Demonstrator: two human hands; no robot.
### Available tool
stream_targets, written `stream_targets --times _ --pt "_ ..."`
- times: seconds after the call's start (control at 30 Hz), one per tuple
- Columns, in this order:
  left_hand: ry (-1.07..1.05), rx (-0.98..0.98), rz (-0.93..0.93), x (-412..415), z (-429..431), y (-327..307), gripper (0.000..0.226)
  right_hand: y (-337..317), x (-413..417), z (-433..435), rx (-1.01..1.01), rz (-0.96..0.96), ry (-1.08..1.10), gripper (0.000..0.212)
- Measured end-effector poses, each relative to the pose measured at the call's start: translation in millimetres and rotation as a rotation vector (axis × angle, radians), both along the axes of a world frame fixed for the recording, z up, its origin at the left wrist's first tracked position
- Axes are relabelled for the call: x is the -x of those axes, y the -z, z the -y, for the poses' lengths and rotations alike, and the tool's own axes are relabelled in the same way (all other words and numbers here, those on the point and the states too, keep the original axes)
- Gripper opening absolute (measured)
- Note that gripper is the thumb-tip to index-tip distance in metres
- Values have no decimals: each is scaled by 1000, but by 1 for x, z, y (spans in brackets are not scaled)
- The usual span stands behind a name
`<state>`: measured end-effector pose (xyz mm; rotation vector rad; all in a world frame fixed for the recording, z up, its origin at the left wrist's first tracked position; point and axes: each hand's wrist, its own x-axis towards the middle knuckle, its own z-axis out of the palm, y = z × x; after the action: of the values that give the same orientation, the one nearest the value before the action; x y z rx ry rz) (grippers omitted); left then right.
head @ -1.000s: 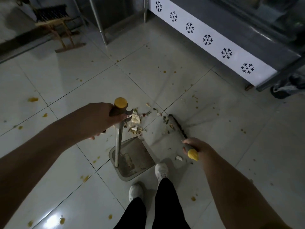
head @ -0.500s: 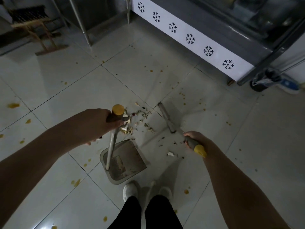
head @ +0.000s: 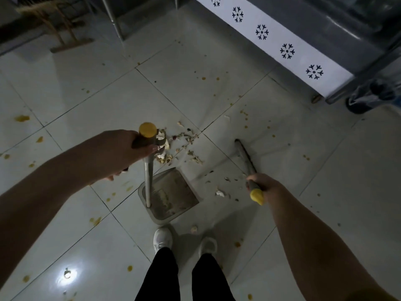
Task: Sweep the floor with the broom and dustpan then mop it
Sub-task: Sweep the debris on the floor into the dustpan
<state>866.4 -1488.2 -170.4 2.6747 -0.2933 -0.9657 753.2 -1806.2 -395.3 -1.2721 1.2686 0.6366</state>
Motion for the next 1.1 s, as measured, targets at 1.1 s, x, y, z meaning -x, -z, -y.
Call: stream_targets --times 1.1 --pt "65 -3 -84 101 88 2 30 4 159 54 -302 -54 437 17"
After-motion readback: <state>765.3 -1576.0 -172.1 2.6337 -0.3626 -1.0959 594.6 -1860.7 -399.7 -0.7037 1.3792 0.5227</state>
